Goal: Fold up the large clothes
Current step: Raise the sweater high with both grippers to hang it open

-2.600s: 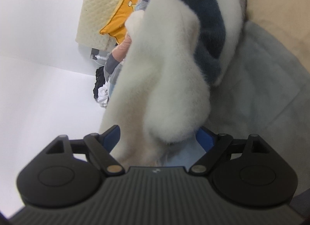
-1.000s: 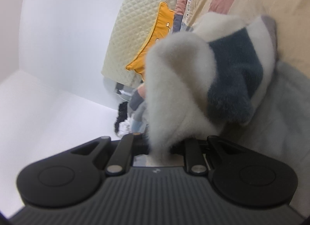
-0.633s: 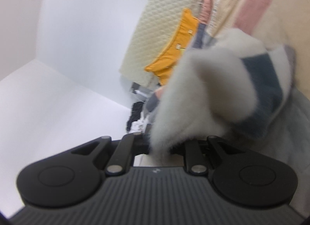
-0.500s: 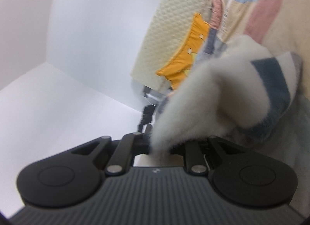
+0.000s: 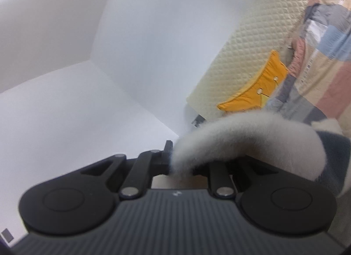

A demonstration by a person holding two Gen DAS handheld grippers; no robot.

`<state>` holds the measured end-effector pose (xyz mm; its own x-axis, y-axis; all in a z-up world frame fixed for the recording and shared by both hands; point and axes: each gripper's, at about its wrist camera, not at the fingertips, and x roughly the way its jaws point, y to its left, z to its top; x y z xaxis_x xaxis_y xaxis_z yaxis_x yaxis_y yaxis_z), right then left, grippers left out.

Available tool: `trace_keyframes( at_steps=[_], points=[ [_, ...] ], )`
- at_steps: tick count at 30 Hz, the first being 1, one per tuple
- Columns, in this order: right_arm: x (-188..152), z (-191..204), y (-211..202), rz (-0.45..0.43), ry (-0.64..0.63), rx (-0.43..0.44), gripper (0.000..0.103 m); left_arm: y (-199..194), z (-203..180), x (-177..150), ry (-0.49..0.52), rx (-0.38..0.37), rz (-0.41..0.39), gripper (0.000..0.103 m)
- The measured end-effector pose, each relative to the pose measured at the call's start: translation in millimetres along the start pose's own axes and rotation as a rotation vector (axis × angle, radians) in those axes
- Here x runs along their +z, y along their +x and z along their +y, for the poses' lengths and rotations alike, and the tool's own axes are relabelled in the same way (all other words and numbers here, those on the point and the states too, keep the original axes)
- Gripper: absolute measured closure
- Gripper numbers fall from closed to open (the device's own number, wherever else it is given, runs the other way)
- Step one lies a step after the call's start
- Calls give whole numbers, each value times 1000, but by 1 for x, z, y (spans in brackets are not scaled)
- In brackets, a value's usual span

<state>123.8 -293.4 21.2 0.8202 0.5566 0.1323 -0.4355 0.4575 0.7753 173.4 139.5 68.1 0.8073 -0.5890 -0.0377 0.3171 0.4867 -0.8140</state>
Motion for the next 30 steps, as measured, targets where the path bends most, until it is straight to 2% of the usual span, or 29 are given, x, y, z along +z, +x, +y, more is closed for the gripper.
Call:
trace_keyframes(
  at_steps=[8, 15, 22, 26, 30],
  points=[
    [35, 81, -5, -23, -109, 72, 86, -36, -89, 48, 107, -26, -60, 84],
    [60, 158, -26, -71, -177, 180, 86, -98, -182, 91, 177, -137, -122, 84],
    [79, 230, -44, -111, -284, 265, 87, -139, -247, 124, 237, -150, -172, 84],
    [89, 226, -26, -115, -297, 234, 87, -128, -247, 126, 277, -85, -185, 84],
    [89, 176, 9, -57, -230, 128, 87, -83, -189, 119, 223, 5, -152, 84]
  ],
)
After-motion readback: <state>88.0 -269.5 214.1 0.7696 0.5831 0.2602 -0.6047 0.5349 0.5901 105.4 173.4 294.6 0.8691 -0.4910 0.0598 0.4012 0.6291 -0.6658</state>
